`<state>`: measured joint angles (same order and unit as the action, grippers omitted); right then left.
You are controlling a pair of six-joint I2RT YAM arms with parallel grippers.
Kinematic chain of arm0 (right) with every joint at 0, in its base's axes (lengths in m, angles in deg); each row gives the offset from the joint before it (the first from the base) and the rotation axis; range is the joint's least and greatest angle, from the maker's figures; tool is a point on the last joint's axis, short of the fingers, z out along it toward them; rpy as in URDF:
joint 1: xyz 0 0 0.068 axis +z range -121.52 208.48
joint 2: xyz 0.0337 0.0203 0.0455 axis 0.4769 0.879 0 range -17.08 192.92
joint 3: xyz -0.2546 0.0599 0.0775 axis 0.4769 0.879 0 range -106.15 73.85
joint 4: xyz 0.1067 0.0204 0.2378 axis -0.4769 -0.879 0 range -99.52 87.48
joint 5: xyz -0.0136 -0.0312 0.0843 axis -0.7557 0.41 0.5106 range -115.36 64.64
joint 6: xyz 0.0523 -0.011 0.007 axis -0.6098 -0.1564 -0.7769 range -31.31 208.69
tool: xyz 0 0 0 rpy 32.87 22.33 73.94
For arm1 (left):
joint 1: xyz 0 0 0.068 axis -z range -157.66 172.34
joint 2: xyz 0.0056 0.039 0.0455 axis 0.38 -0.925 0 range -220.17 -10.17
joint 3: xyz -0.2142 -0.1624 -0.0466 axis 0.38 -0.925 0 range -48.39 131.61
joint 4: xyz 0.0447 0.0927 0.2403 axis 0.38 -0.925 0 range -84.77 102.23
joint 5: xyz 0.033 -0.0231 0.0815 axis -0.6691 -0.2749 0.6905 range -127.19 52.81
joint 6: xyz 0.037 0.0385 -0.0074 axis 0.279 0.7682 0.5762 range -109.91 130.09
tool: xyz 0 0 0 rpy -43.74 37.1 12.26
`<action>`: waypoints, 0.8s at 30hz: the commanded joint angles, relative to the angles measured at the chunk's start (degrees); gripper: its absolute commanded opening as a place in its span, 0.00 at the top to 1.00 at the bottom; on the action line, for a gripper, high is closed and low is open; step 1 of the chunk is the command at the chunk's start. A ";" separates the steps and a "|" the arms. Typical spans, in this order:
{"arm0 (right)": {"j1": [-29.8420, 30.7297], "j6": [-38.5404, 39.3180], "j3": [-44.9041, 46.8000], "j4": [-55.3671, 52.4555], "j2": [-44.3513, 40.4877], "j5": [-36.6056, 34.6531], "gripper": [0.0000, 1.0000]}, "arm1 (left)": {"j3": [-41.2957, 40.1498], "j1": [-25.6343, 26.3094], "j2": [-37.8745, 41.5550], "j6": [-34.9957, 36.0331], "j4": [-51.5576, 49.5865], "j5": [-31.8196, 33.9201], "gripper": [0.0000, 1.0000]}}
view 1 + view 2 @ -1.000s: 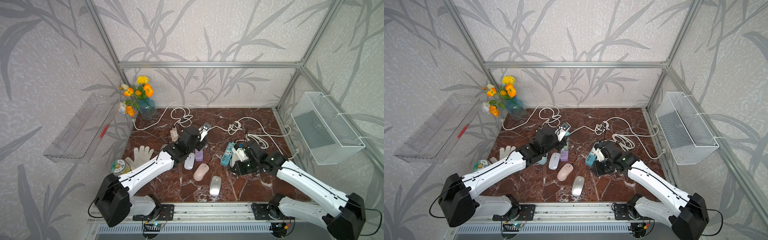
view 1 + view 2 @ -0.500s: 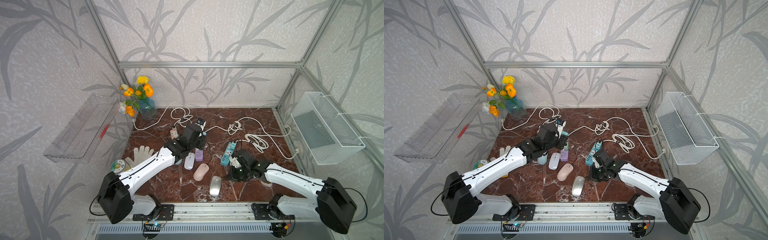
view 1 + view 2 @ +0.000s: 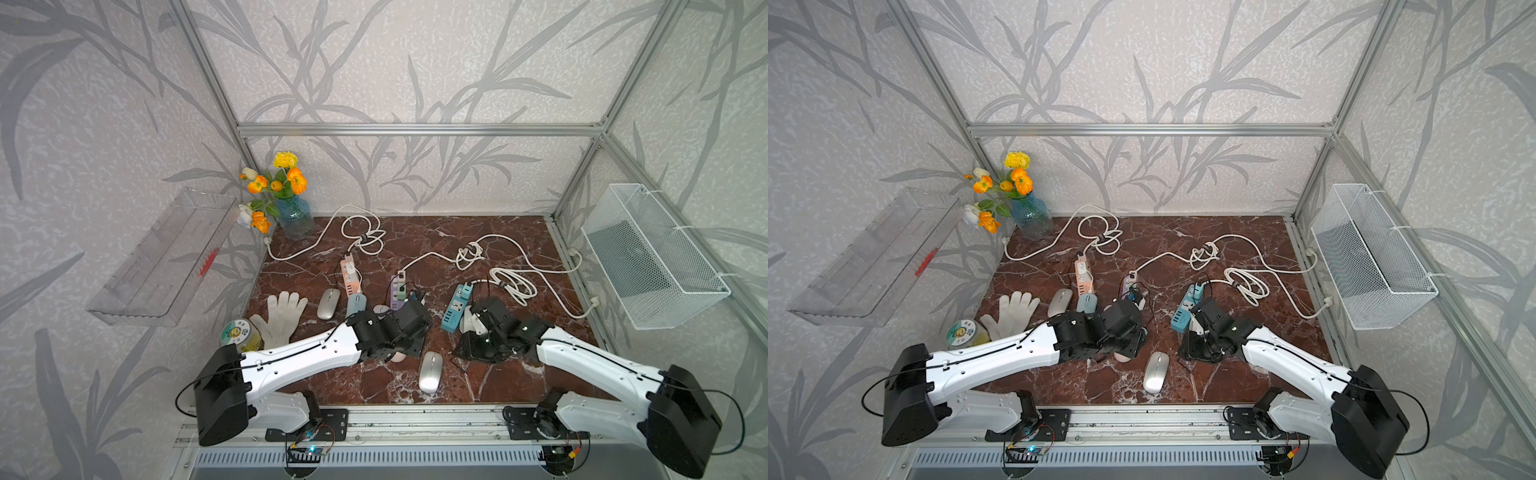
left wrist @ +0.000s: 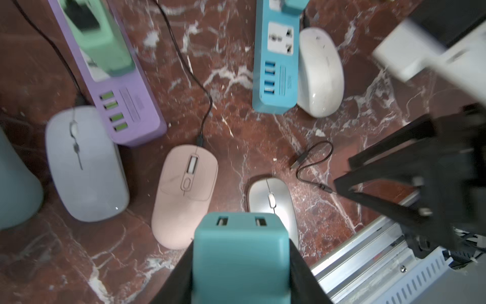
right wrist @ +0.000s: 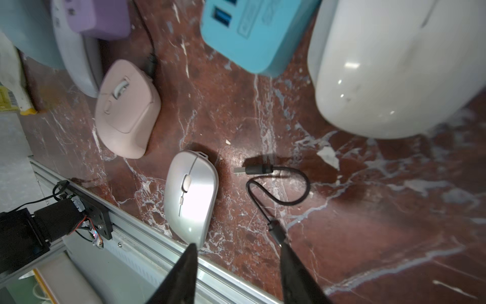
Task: Unplug the wireless mouse
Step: Place the power cord at the center of the board, then place the plug at the center of the board.
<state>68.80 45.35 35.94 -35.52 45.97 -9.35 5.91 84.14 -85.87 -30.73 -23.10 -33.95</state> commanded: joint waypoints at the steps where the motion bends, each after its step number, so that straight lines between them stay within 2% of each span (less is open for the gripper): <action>1: -0.32 5.29 -2.94 -6.31 -6.30 -8.26 0.44 | -3.53 2.07 -2.35 -8.77 -0.97 -3.55 1.00; 6: -1.32 8.05 -3.19 -7.65 -15.02 -12.84 0.43 | -5.66 3.69 -6.72 -11.56 1.48 -4.01 1.00; 14: -1.67 8.49 -4.21 -9.21 -18.20 -14.34 0.43 | -6.49 3.95 -11.04 -13.12 1.19 -4.41 0.99; 19: -1.71 7.68 -3.73 -8.30 -18.14 -13.69 0.43 | -7.00 3.94 -12.56 -12.27 1.95 -3.09 0.91; 24: -1.73 7.65 -3.91 -8.55 -17.96 -14.11 0.44 | -4.91 4.01 -15.83 -9.92 3.90 -5.03 0.82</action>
<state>67.20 52.79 33.10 -43.16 28.24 -22.38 -0.19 87.92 -100.06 -42.12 -20.17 -38.60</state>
